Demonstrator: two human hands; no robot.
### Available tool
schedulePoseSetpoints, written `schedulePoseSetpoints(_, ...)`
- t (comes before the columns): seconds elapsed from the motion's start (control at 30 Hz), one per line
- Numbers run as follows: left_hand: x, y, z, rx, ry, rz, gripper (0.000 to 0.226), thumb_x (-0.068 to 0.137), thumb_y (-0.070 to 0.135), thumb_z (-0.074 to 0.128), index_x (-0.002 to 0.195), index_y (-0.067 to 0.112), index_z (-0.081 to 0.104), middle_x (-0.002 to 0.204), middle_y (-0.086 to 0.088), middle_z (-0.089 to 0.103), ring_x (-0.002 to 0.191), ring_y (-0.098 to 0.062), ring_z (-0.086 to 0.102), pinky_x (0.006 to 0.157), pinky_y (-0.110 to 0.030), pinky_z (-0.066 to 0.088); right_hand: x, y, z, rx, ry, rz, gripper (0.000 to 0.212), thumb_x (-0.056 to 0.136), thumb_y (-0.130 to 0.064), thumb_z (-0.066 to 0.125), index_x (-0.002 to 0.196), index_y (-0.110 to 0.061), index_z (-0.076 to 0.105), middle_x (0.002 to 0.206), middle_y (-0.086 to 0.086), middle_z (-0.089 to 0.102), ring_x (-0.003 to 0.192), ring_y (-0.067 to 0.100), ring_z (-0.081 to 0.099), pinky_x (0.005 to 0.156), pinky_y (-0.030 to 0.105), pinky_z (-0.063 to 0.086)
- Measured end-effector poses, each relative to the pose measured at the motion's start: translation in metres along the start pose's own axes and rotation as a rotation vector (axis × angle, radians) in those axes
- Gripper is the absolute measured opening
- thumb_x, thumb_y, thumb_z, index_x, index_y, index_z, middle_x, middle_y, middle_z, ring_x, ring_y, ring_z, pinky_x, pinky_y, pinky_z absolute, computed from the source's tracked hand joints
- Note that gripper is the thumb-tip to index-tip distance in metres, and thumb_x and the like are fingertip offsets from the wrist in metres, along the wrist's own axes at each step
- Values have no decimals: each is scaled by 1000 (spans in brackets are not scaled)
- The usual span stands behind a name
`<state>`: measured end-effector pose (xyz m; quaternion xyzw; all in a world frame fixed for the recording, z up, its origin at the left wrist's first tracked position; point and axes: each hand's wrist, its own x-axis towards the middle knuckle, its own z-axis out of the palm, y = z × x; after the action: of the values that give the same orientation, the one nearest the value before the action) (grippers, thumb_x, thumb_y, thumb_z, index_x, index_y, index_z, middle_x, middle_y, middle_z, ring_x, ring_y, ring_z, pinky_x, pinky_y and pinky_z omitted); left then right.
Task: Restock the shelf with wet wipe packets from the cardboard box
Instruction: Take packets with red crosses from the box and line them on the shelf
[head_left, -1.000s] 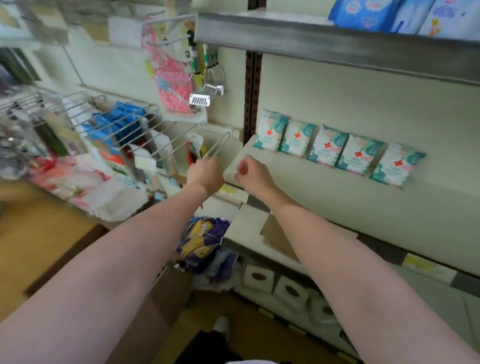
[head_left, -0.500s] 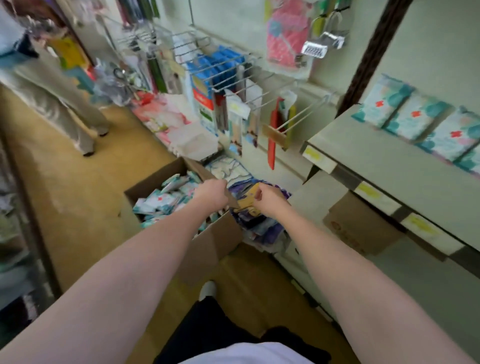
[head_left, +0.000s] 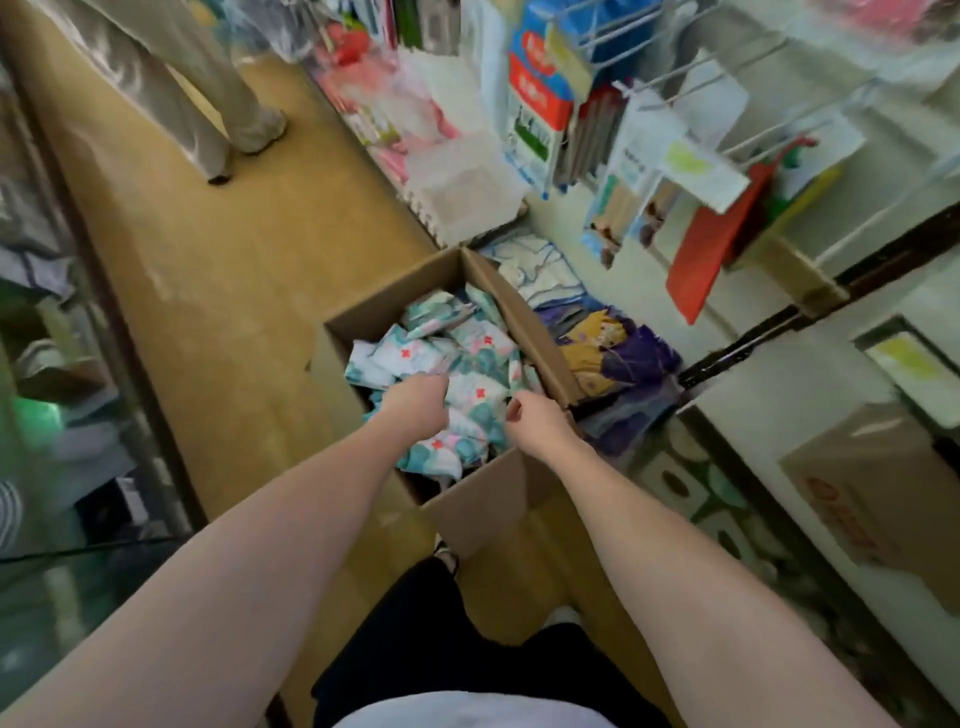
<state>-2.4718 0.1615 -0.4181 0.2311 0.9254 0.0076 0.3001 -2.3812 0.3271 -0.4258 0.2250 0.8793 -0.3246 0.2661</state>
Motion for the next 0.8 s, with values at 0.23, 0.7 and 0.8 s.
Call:
schedulePoseSetpoints(0.23,53,-45,11,-71,-47,44,25,88,13,51,112,9,56,113,-13,57,109,-33,53,80,-38,45,62,-28,33,16,20,35,19,94,-23,59,110,-13,55,116,9,58,108,29,56,88,41,48)
schedulePoseSetpoints(0.7,128,-67,9,244,-97,221,61,88,12,60,143,17,34,146,-8,38,129,-33,34,99,-44,37,123,-47,67,-222,10,112,80,89,-30,68,154,-16,23,154,16,25,141,39,26,117,46,26)
schedulePoseSetpoints(0.8,132,-61,6,345,-78,226,61,89,14,58,144,18,33,145,-9,40,127,-33,36,99,-42,36,124,-47,69,-214,27,127,80,87,-31,70,152,-16,26,153,15,28,140,38,29,115,45,26)
